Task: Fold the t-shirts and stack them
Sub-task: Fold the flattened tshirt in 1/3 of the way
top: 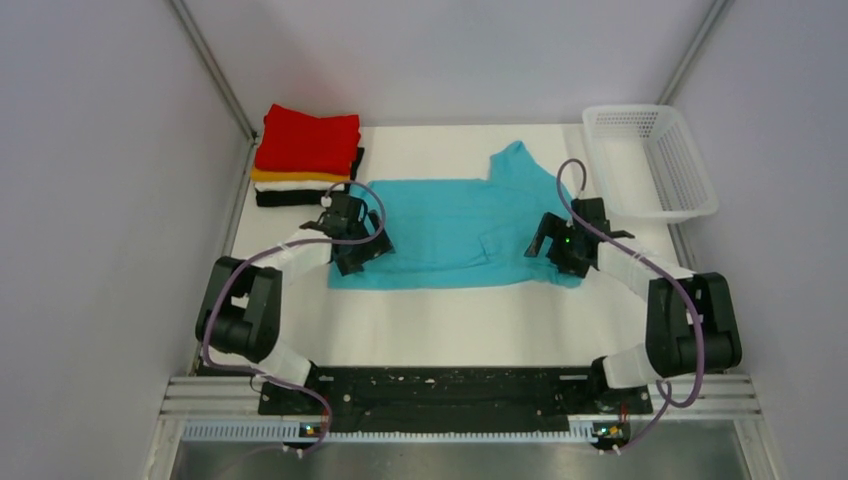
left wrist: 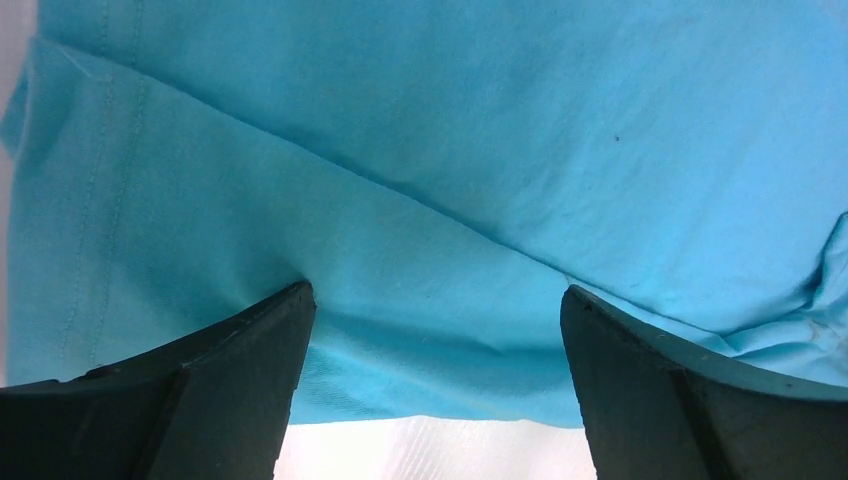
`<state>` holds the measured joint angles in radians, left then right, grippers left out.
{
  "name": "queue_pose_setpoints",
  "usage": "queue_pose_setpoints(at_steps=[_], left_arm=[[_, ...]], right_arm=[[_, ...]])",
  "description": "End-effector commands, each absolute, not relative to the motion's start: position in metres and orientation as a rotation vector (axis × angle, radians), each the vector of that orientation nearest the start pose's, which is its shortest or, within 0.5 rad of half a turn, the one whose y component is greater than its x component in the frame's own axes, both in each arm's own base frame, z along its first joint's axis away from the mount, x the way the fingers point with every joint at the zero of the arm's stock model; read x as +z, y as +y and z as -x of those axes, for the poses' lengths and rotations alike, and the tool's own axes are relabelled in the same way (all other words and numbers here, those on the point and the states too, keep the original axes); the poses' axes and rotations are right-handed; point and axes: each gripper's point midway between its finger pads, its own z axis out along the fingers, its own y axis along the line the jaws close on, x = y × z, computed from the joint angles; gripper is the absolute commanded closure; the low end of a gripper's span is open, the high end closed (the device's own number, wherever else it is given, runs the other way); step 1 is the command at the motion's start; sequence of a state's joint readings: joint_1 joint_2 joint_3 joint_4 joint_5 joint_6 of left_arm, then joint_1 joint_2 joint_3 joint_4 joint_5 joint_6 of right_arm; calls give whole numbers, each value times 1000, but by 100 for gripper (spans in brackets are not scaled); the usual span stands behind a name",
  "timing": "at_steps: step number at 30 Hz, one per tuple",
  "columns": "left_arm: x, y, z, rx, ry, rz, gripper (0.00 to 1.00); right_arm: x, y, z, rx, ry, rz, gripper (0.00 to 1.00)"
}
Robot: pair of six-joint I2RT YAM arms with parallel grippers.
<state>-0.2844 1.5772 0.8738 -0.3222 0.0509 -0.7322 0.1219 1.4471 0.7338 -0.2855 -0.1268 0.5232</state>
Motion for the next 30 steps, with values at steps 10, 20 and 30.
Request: queue_pose_setpoints(at_steps=[10,20,30], left_arm=[[14,-103,-237,-312,2688,654,1],[17,-106,-181,-382,2672,680,1],[25,-111,-159,-503,2611,685,1]], right_arm=[[9,56,-204,294,2636,-713,1],[18,60,-165,375,2554,-885,1],[44,57,-152,404,2439,-919,1]])
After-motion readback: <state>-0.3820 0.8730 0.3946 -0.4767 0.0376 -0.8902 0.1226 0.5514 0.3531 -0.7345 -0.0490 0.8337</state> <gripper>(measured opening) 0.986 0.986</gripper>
